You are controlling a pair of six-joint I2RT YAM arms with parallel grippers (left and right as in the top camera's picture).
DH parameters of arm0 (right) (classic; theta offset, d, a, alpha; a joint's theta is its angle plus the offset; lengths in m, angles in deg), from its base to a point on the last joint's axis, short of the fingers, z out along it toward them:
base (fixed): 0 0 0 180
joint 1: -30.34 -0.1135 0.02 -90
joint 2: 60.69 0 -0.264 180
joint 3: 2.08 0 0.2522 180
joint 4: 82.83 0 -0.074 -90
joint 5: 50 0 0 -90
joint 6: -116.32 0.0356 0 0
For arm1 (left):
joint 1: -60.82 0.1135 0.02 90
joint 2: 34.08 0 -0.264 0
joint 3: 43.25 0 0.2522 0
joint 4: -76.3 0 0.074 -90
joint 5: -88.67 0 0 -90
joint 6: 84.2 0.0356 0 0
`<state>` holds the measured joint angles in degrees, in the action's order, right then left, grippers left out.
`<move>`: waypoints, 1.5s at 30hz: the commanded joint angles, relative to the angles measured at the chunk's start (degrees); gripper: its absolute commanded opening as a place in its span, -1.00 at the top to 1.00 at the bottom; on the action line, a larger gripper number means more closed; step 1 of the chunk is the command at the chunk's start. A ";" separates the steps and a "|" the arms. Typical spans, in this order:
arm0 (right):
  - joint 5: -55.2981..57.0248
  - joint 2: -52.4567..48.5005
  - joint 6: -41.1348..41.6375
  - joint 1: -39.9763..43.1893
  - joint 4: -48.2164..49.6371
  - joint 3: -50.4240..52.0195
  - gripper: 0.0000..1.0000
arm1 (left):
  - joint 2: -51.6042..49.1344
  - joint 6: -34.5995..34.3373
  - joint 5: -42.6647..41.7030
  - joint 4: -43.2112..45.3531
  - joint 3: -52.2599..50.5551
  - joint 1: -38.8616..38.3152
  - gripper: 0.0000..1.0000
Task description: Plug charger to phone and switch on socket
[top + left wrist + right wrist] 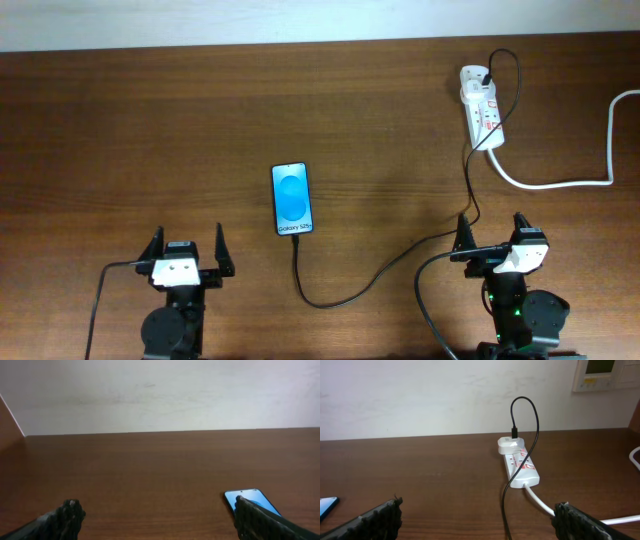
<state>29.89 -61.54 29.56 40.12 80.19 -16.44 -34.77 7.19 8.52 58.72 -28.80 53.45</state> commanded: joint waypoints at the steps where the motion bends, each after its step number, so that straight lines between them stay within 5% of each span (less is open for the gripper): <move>1: 0.48 0.59 0.02 0.42 -0.42 0.28 -0.97 | 0.42 1.97 -1.49 -0.55 -0.17 -0.22 -0.99; 45: 0.48 0.59 0.02 0.42 -0.42 0.28 -0.96 | 0.46 4.33 -4.09 -0.59 -0.17 -0.09 -0.99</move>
<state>29.89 -61.54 29.50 40.12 80.19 -16.44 -34.77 10.76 5.46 58.44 -28.80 53.45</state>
